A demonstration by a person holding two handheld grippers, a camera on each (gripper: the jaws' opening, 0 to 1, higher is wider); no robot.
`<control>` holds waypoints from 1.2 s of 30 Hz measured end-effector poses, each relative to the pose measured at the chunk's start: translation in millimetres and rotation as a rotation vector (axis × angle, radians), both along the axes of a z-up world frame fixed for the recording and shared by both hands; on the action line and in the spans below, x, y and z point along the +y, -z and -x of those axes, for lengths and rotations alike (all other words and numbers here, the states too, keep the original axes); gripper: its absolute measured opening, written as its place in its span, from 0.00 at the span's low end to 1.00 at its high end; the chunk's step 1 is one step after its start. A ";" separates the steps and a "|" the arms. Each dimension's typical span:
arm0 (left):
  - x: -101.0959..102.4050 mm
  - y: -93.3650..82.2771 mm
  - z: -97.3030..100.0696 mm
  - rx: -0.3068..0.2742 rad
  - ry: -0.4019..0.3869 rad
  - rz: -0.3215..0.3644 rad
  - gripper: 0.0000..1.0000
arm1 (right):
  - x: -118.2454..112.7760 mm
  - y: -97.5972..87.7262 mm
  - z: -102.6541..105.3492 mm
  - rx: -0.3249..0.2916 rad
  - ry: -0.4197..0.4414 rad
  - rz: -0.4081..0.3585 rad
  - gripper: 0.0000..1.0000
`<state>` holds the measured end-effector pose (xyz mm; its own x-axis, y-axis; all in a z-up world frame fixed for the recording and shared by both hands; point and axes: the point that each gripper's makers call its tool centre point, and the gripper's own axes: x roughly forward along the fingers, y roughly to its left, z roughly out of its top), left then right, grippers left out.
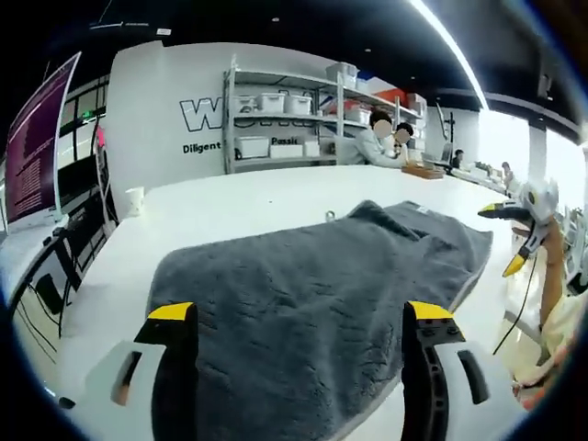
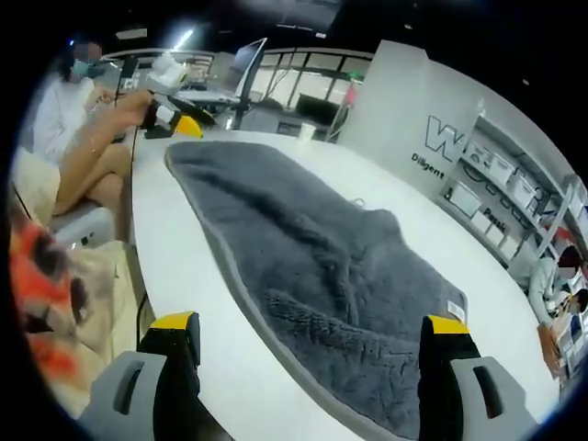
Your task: Open the folded towel by lifting each exposed corner and separating the folded layers until the towel lies flat within the target outline without major curled edges
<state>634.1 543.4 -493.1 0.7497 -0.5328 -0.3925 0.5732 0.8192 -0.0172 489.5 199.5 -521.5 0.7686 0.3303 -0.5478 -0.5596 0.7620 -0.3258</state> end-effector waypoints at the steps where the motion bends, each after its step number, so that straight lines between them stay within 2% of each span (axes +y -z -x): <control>1: 2.6 1.8 -6.4 0.006 -0.012 -0.003 0.87 | 0.5 0.4 0.6 0.002 -0.004 -0.001 0.99; 5: 11.3 5.4 -24.8 -0.028 -0.048 -0.067 0.79 | -0.8 0.5 0.7 0.003 -0.001 -0.003 0.99; 8: 11.8 7.9 -32.6 -0.028 -0.058 -0.071 0.78 | -1.9 0.9 0.3 0.004 0.003 0.001 0.99; 10: 12.6 10.1 -41.2 -0.027 -0.072 -0.062 0.74 | -1.2 1.6 0.9 0.006 0.002 0.008 0.99; 13: 16.5 14.8 -52.9 -0.043 -0.091 -0.089 0.62 | 1.1 1.8 2.5 0.009 -0.011 0.008 0.99; 18: 28.3 26.8 -75.3 -0.036 -0.120 -0.120 0.43 | -0.2 1.8 2.0 0.011 -0.010 0.016 0.99; 26: 47.9 32.5 -113.0 0.001 -0.206 -0.079 0.40 | 0.3 2.1 2.3 0.015 -0.015 0.021 0.99; 31: 54.3 51.4 -128.9 0.036 -0.233 -0.111 0.35 | 0.5 1.9 2.3 0.015 -0.017 0.023 0.99; 34: 60.9 55.1 -133.8 0.015 -0.261 -0.130 0.31 | 0.2 2.2 2.9 0.017 -0.020 0.027 0.99; 36: 63.1 59.0 -135.3 0.020 -0.263 -0.135 0.27 | -0.6 2.6 3.1 0.019 -0.021 0.030 0.99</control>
